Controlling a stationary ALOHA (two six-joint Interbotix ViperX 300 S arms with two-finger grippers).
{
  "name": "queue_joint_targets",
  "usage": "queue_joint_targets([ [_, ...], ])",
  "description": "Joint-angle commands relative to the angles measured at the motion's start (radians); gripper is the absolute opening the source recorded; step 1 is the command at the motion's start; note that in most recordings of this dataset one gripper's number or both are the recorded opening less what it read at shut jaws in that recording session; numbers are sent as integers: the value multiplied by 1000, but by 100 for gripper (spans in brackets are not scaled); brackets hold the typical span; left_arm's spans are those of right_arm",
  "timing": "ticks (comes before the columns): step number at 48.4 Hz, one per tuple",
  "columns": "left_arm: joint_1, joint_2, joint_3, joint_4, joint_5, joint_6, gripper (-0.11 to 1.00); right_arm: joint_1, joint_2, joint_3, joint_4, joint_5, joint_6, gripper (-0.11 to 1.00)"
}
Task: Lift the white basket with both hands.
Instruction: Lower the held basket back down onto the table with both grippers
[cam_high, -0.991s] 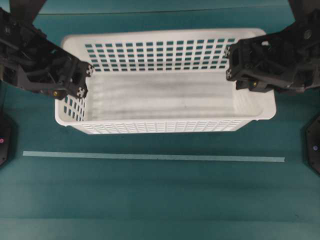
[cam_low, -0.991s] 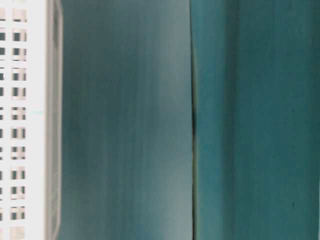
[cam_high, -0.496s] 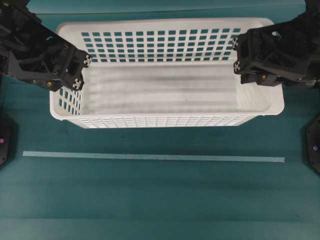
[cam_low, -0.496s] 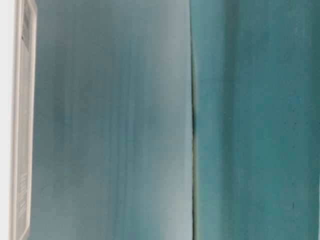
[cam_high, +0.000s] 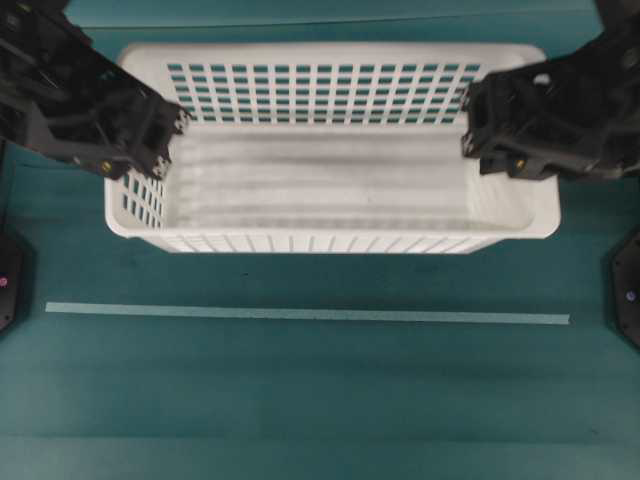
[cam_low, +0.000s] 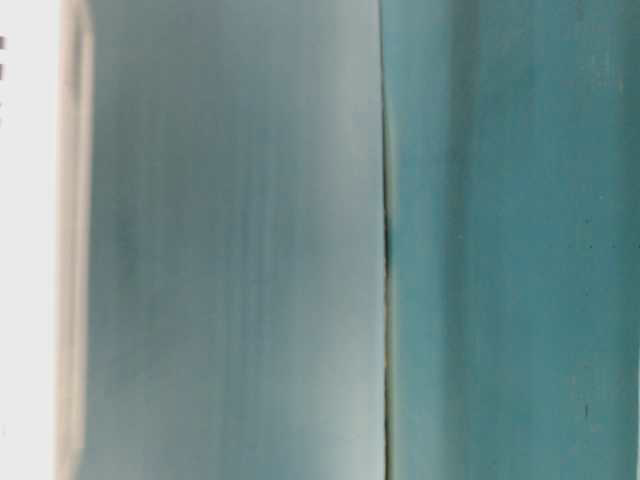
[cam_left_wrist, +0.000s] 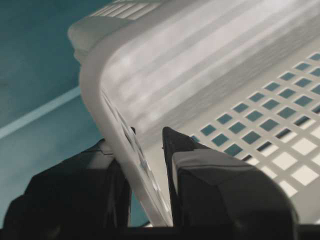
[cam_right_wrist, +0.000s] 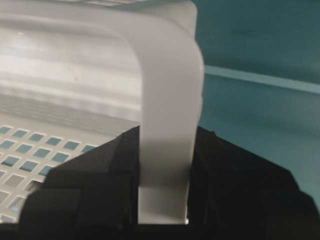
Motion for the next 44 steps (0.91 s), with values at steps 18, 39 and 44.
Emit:
queue_joint_targets([
  [18,0,-51,383,5,-291,2,16,12,2,273,15,-206,25,22],
  [39,0,-35,618,3,-517,-48,15,26,49,534,60,-500,67,22],
  [44,0,-18,643,5,-537,-48,15,26,71,565,63,-555,67,22],
])
